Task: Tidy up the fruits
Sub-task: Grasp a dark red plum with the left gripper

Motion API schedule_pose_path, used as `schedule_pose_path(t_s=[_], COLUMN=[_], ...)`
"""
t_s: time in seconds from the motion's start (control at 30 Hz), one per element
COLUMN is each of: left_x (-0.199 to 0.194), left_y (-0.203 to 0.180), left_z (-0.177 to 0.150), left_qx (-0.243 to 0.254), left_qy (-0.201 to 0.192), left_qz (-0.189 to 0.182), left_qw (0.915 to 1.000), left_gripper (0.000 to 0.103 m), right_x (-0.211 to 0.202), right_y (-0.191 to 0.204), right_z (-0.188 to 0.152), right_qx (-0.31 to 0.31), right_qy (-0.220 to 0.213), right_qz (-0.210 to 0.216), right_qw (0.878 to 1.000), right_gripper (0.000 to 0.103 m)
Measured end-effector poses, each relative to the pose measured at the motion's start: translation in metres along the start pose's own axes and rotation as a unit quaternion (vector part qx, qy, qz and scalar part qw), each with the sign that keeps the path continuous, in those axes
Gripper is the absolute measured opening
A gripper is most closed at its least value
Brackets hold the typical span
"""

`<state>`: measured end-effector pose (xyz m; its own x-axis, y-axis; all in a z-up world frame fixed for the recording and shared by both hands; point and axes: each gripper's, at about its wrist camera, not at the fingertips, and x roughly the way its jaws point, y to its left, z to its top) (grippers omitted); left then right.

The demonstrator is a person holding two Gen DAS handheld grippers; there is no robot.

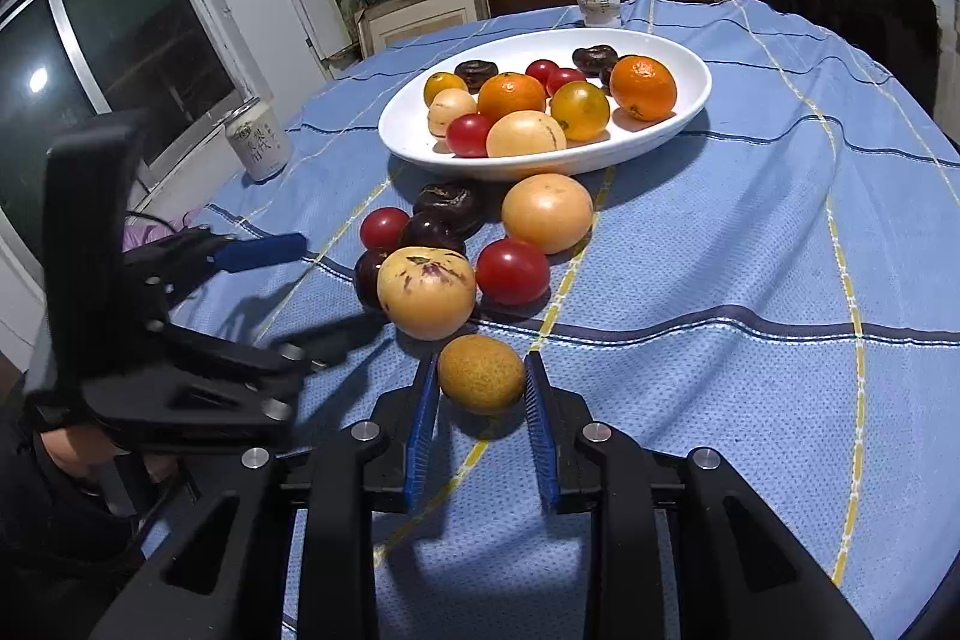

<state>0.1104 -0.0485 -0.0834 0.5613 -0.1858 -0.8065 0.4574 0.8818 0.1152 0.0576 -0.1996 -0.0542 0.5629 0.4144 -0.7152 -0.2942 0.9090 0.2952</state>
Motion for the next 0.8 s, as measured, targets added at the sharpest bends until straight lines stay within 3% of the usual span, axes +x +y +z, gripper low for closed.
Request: schedule_pose_path(t_s=[0.1,0.17,0.27,0.4,0.53,0.63,0.8], left_x=[0.004,0.005,0.004,0.006,0.011,0.014,0.009], left_y=[-0.002,-0.002,-0.007,-0.008,-0.004,-0.002,-0.005], left_z=[0.002,0.005,0.005,0.007,0.011,0.013,0.010], left_qx=[0.002,0.001,0.008,0.010,-0.001,-0.007,-0.003], left_qy=[-0.002,-0.006,-0.011,-0.012,-0.011,-0.010,-0.015], left_qz=[-0.001,-0.007,-0.010,-0.017,-0.018,-0.028,-0.042], left_qw=[1.0000,1.0000,0.9999,0.9997,0.9998,0.9995,0.9990], left_gripper=[0.073,0.059,0.051,0.049,0.063,0.064,0.043], right_x=[-0.001,-0.002,-0.004,-0.003,-0.001,-0.001,-0.002], right_y=[-0.001,-0.002,-0.003,-0.003,-0.003,-0.002,-0.003], right_z=[0.000,0.000,-0.001,0.000,0.001,0.000,0.000], right_qx=[0.003,0.004,0.006,0.008,0.007,0.006,0.007], right_qy=[-0.003,-0.007,-0.010,-0.006,-0.002,-0.002,-0.001], right_qz=[0.008,0.014,0.021,0.017,0.012,0.011,0.009], right_qw=[1.000,1.000,1.000,1.000,1.000,1.000,1.000], right_gripper=[0.031,0.031,0.031,0.031,0.033,0.033,0.036])
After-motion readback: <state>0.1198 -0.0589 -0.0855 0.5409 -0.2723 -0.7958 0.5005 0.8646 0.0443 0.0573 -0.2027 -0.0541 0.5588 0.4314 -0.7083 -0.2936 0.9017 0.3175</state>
